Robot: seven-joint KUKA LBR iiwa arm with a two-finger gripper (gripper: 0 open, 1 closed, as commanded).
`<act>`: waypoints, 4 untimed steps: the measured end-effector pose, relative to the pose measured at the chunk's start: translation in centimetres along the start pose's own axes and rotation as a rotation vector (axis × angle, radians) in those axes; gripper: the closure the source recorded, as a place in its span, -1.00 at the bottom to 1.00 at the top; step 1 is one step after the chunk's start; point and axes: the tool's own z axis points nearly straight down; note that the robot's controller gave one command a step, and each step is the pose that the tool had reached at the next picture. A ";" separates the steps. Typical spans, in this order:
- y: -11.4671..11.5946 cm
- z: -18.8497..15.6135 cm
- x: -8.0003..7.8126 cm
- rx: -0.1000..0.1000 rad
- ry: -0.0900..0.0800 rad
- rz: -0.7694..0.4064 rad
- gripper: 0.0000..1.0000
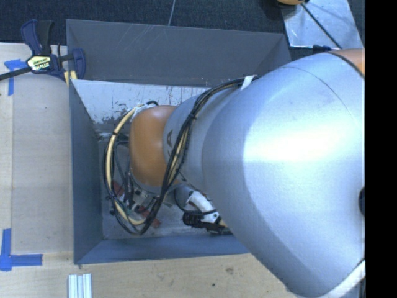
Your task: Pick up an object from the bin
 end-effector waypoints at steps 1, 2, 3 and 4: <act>0.0 0.0 0.0 0.000 0.000 0.000 1.00; -0.1 -0.3 0.0 0.001 0.000 0.001 1.00; -0.4 -2.1 0.1 0.010 0.003 0.000 1.00; -0.2 -4.5 0.0 0.004 0.000 -0.001 1.00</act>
Offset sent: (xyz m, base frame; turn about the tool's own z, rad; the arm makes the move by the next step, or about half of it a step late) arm 0.0001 -0.0001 0.0669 0.0000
